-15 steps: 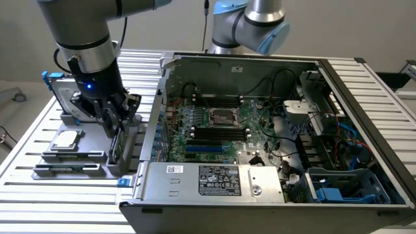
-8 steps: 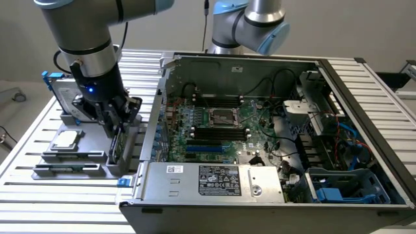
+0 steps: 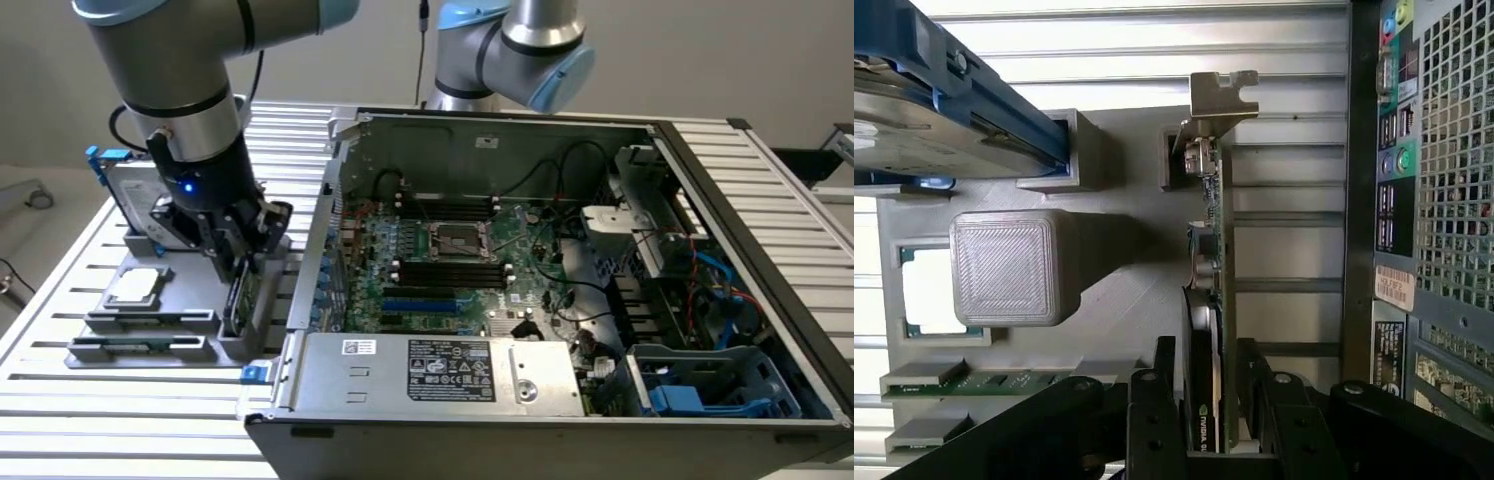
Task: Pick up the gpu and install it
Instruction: 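Pick up the gpu and move the gpu toward the slot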
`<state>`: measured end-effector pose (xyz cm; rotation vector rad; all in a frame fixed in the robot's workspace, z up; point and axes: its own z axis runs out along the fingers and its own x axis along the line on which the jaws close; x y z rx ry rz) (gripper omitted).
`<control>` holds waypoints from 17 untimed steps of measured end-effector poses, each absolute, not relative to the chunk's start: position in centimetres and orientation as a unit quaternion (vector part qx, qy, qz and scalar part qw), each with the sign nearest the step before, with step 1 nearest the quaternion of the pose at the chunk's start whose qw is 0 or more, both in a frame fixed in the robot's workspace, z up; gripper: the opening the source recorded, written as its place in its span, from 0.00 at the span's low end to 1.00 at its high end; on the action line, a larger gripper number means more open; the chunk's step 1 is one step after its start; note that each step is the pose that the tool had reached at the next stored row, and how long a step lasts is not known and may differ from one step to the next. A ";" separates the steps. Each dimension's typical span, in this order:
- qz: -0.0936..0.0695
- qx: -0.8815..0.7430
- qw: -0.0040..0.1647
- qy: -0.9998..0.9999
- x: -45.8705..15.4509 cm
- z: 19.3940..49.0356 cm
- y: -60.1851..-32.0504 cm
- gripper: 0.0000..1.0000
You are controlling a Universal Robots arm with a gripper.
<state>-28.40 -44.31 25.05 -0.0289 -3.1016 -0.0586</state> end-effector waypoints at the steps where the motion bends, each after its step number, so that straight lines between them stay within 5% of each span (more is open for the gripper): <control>1: -0.019 -0.009 0.020 -1.000 -28.4 25.0 -44.3 0.38; 17: -0.037 -0.009 0.020 -0.999 -28.4 24.3 -44.1 0.38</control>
